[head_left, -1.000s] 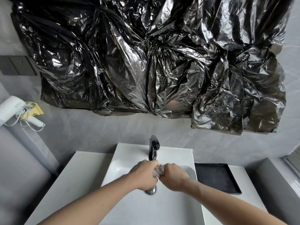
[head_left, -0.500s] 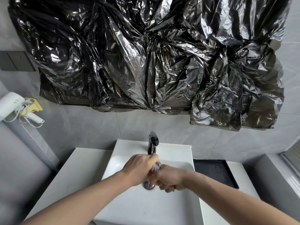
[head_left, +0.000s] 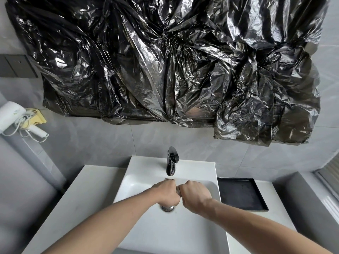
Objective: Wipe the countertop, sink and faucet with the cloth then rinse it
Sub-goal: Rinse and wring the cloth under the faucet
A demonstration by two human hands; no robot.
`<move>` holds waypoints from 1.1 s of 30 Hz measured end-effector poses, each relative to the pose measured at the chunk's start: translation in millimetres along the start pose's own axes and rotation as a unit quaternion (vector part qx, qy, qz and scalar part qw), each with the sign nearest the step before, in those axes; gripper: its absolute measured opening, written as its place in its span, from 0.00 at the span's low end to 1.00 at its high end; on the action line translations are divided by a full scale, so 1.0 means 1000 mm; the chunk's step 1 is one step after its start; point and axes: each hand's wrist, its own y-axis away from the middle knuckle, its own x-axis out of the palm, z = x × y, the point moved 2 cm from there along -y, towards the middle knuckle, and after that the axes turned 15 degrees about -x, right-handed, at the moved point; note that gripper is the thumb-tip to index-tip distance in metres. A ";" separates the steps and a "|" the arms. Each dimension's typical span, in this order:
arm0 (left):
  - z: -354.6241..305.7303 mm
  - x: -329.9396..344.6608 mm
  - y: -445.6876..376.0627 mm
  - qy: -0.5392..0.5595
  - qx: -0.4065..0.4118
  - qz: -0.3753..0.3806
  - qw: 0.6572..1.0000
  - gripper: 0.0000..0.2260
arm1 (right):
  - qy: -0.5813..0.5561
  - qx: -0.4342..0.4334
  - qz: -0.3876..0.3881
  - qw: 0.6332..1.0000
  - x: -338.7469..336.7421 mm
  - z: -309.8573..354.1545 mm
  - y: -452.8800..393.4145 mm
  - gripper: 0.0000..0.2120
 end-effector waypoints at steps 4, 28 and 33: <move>-0.001 0.008 -0.003 0.068 -0.004 0.080 0.994 0.06 | 0.026 -0.028 -0.016 0.999 0.006 -0.004 0.000 0.14; 0.057 0.034 0.047 0.340 0.078 -0.135 0.928 0.08 | -0.462 0.016 -0.169 0.870 0.023 0.006 0.047 0.15; 0.073 0.045 0.071 0.426 0.112 -0.184 0.879 0.06 | -0.526 0.041 -0.186 0.829 0.027 0.028 0.074 0.13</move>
